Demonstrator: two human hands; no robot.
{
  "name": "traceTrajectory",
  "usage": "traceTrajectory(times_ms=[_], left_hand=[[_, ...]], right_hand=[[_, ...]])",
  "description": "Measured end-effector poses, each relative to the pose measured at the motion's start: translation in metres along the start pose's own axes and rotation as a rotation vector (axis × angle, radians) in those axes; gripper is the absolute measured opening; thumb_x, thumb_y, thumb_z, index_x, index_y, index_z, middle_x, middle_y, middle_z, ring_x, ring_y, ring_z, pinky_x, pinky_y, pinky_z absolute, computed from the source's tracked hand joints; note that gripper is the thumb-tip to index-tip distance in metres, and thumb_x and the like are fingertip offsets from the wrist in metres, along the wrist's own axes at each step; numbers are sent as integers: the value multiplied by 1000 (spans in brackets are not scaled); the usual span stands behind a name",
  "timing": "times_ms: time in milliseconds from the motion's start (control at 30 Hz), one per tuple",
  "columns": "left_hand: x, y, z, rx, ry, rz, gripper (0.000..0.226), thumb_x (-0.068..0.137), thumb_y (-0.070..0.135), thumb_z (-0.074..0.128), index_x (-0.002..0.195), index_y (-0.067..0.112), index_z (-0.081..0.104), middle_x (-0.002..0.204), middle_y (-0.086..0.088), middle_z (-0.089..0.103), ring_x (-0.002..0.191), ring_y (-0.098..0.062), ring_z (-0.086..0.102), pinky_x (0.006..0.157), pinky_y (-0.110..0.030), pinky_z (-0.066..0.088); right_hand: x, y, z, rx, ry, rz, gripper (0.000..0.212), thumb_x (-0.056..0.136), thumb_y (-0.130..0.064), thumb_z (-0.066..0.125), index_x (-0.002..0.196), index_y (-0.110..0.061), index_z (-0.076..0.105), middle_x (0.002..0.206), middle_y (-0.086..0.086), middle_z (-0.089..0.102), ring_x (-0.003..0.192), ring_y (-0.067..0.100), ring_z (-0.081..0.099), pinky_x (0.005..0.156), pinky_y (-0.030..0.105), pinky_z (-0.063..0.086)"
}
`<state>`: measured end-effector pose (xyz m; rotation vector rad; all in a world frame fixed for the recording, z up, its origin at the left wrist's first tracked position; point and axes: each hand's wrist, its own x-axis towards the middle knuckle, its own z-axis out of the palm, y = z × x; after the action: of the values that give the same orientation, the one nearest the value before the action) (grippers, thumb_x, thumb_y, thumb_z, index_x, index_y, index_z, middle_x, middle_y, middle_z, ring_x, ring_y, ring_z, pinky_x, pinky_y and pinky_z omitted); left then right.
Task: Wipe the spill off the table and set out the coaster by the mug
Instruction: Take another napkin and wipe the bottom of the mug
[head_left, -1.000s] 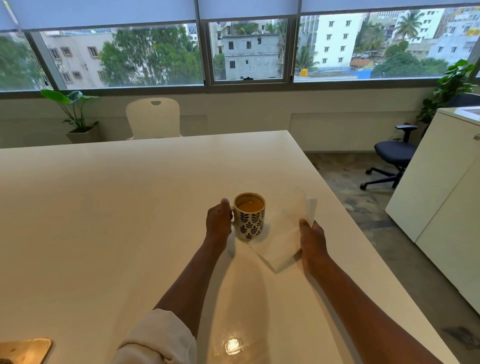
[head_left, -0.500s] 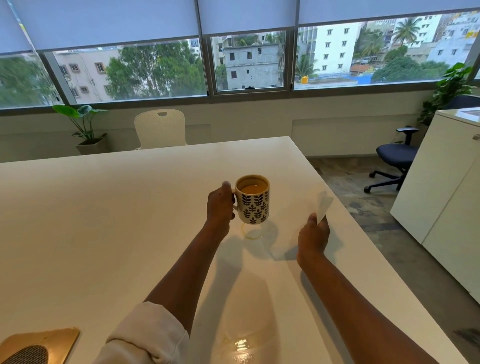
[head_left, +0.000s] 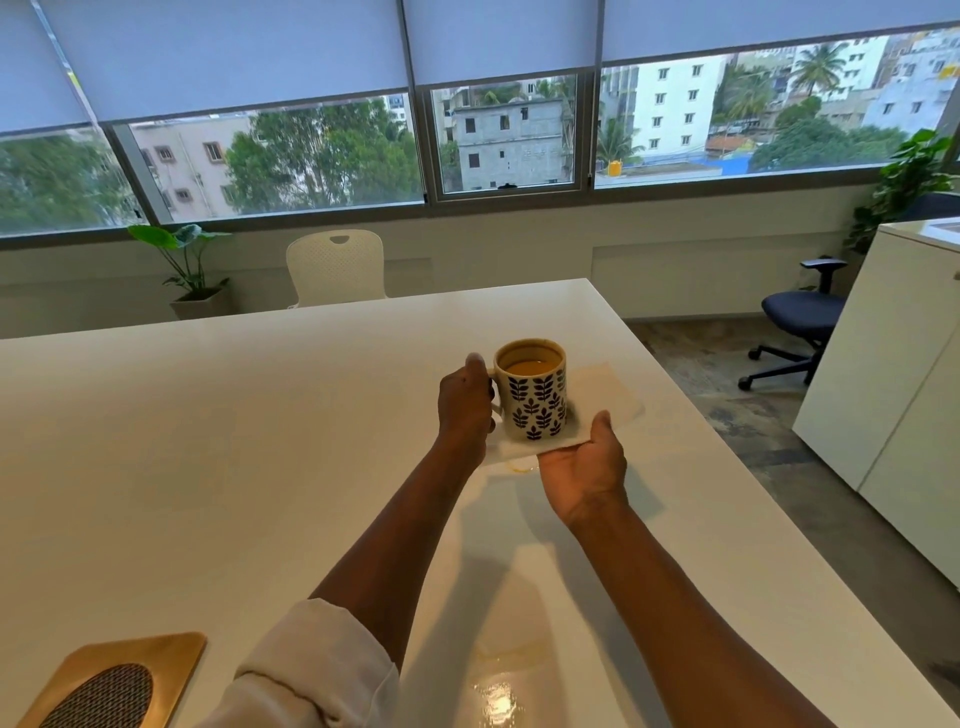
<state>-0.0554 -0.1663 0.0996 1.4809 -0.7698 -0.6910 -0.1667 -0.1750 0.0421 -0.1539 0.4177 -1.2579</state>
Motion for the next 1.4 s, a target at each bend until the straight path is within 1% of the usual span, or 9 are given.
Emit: traceTrajectory(times_ms=[233, 467, 733, 1033, 1100, 1200, 1233, 1333, 1400], left_hand=[[-3, 8, -12, 25, -2, 0, 45, 103, 38, 32, 70, 12, 47, 68, -7, 47, 61, -19, 42, 56, -30, 37], [-9, 11, -28, 20, 6, 0, 43, 103, 37, 33, 70, 13, 46, 66, -5, 46, 59, -17, 41, 56, -29, 37], [-15, 14, -45, -21, 9, -4, 41, 102, 33, 34, 66, 14, 44, 62, -4, 43, 55, -16, 37, 53, -27, 34], [-16, 16, -61, 2, 23, 28, 42, 102, 35, 34, 68, 15, 47, 65, -5, 48, 58, -16, 43, 56, -29, 39], [-16, 15, -65, 10, 31, 32, 43, 103, 36, 33, 68, 15, 48, 65, -5, 49, 58, -17, 44, 57, -29, 40], [-17, 15, -69, 17, 38, 30, 42, 102, 36, 34, 68, 15, 48, 65, -4, 48, 59, -17, 44, 58, -30, 39], [-17, 15, -71, 14, 34, 31, 42, 102, 36, 34, 68, 15, 48, 64, -4, 47, 58, -16, 43, 58, -30, 39], [-16, 16, -75, -6, 31, 20, 41, 102, 35, 34, 68, 15, 46, 64, -3, 45, 58, -15, 41, 57, -29, 38], [-15, 17, -78, -10, 41, 12, 40, 101, 35, 35, 68, 14, 46, 63, -4, 44, 57, -16, 39, 55, -28, 37]], right_hand=[[-9, 8, 12, 105, -26, 37, 45, 103, -37, 34, 138, -12, 48, 128, 20, 62, 116, 38, 58, 92, 51, 48], [-11, 22, 15, 100, -28, 66, 46, 104, -34, 28, 137, -11, 50, 127, 22, 61, 121, 40, 54, 110, 55, 35], [-10, 40, 15, 98, -135, 107, 44, 102, -27, 33, 139, -10, 50, 140, 26, 51, 132, 43, 45, 112, 57, 32], [-14, 58, 11, 109, -260, 258, 40, 100, -29, 40, 133, -13, 54, 133, 24, 57, 133, 41, 45, 109, 61, 33], [-17, 63, 12, 100, -281, 275, 42, 97, -28, 47, 137, -14, 51, 137, 23, 54, 135, 41, 43, 106, 61, 33], [-20, 67, 11, 86, -265, 254, 67, 78, -16, 76, 139, -15, 49, 141, 22, 51, 134, 40, 45, 107, 60, 35], [-21, 69, 11, 75, -251, 241, 69, 76, -13, 78, 138, -14, 49, 140, 22, 52, 133, 39, 47, 106, 59, 37], [-20, 72, 9, 32, -228, 195, 45, 90, -10, 62, 134, -12, 53, 126, 20, 62, 122, 33, 56, 97, 53, 48], [-22, 72, 12, 35, -192, 165, 58, 69, -4, 81, 123, -11, 59, 110, 18, 69, 111, 31, 61, 91, 49, 51]])
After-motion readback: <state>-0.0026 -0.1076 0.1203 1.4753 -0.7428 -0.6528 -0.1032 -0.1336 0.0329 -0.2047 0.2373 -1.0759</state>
